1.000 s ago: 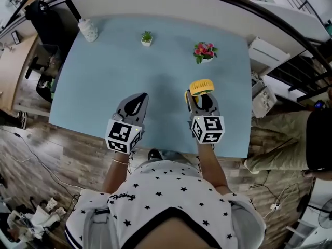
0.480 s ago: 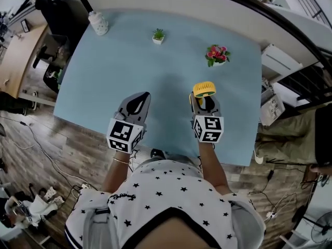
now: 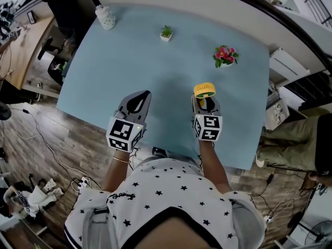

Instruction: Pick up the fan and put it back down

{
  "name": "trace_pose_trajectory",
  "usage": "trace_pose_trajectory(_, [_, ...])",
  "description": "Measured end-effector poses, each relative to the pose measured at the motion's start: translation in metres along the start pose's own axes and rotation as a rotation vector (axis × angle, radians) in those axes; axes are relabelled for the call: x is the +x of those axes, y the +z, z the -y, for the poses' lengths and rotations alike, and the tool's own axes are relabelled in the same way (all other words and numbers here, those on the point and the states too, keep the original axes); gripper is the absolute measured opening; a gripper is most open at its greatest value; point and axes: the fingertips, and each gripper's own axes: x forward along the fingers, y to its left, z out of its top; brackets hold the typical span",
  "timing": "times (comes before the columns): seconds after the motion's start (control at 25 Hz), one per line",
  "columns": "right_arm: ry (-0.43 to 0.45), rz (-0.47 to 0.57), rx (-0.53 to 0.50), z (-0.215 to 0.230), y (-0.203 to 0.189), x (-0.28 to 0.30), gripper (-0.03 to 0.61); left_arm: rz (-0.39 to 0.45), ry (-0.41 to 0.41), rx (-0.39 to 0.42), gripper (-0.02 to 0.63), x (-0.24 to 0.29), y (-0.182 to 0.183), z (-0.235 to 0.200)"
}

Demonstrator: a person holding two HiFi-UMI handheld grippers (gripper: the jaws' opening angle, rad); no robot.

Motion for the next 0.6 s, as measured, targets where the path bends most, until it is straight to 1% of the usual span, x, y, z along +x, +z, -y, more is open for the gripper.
trace_pose_trajectory(0.6, [-0.02, -0.066, -0.01, 0.004, -0.032, 0.016, 0.173, -0.019, 0.014, -0.006, 0.028, 0.001, -0.004, -0.008])
